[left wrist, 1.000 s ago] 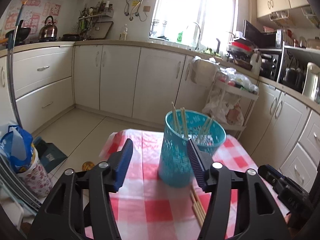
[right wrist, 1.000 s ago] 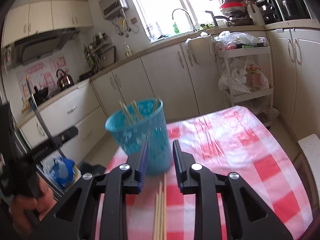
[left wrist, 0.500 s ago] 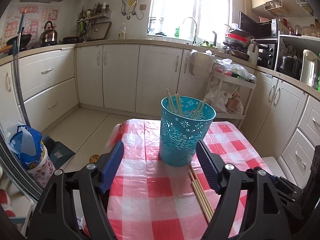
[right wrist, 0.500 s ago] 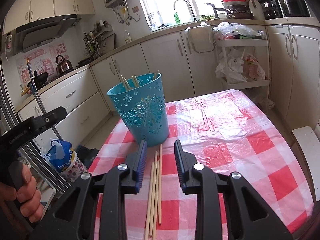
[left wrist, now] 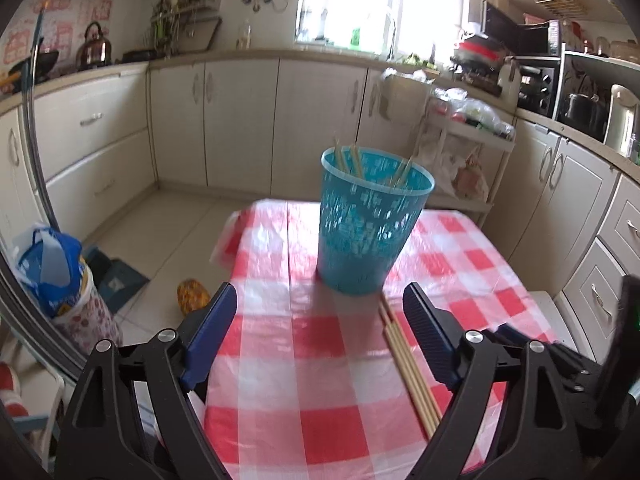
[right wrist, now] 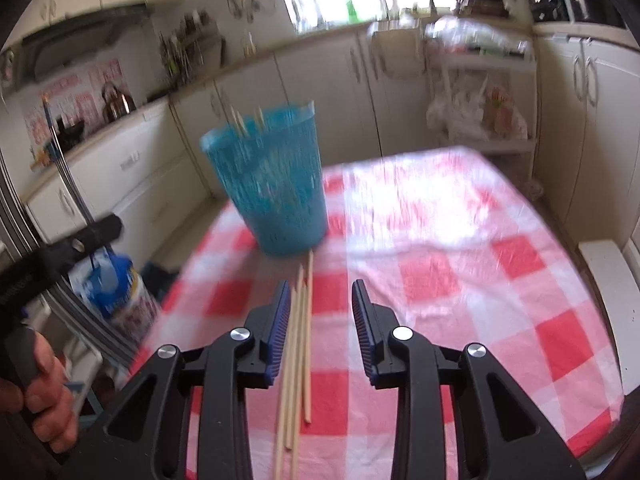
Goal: Organize utensils
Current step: 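Grasp a wooden chopstick from the pile with the right gripper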
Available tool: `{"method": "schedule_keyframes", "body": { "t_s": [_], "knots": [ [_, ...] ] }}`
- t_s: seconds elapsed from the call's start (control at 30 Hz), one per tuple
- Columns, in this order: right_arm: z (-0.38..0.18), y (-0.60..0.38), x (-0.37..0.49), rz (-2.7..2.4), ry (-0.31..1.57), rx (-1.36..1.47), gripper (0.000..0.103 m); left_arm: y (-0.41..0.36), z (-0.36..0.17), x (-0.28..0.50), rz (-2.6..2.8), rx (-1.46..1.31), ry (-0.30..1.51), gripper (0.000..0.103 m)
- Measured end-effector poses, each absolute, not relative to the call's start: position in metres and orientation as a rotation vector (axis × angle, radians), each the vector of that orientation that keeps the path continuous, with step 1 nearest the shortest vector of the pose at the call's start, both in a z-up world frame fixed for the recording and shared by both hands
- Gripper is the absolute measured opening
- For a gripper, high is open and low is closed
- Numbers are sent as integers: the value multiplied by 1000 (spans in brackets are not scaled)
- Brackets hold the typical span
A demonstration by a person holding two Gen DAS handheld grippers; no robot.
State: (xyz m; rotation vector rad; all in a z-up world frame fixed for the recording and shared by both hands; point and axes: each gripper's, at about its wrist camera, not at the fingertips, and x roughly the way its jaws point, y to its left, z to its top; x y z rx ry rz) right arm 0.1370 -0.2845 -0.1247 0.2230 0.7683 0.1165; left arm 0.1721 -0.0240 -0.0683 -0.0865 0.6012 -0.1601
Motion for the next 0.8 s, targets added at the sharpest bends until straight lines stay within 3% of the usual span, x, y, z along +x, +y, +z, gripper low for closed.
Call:
{"method": "schedule_keyframes", "body": {
  "t_s": [0.1,0.43,0.8],
  "knots": [
    [-142,-278,145,115,846,185,32,-21,-80,174,-151,-90,633,82],
    [-159,-255,192,132,928,82,17,-10,-111,176,-138,-86,715,83],
    [-175,-250,255,173,1013,63,16,-21,-134,180,-170,-66,773,83]
  ]
}}
